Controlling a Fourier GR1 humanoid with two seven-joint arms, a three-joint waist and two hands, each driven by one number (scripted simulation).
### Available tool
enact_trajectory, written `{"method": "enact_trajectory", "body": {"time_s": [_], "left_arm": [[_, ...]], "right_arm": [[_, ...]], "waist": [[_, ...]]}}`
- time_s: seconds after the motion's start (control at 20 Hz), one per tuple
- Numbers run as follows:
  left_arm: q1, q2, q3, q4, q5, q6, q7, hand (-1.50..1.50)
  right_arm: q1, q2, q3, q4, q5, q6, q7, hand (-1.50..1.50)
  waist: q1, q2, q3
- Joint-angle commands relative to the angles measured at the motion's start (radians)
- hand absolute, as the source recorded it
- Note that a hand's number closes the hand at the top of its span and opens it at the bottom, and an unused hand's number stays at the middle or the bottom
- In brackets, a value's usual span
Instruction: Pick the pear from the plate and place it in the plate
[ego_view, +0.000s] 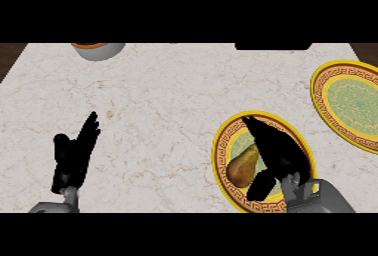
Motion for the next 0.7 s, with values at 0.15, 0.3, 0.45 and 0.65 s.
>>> {"method": "enact_trajectory", "body": {"time_s": [0.15, 0.3, 0.45, 0.65], "left_arm": [[0.005, -0.049, 0.019, 0.035, -0.032, -0.008, -0.023, 0.0], [0.052, -0.036, 0.034, 0.0, -0.032, -0.041, -0.038, 0.0], [-0.047, -0.074, 0.006, 0.014, -0.095, 0.023, 0.031, 0.0], [-0.05, -0.069, 0.047, 0.021, -0.082, -0.009, 0.035, 0.0]], "right_arm": [[0.0, 0.105, -0.031, 0.002, 0.057, 0.081, 0.06, -1.5], [0.045, 0.083, -0.065, -0.004, 0.081, 0.094, -0.009, -1.5], [0.034, 0.085, -0.08, 0.142, 0.114, 0.04, -0.116, -1.5], [0.09, 0.151, -0.026, 0.177, 0.208, -0.026, -0.16, -1.5]], "waist": [[-0.001, 0.0, 0.0], [-0.001, 0.0, 0.0], [-0.002, 0.001, 0.0], [-0.002, 0.0, 0.0]]}}
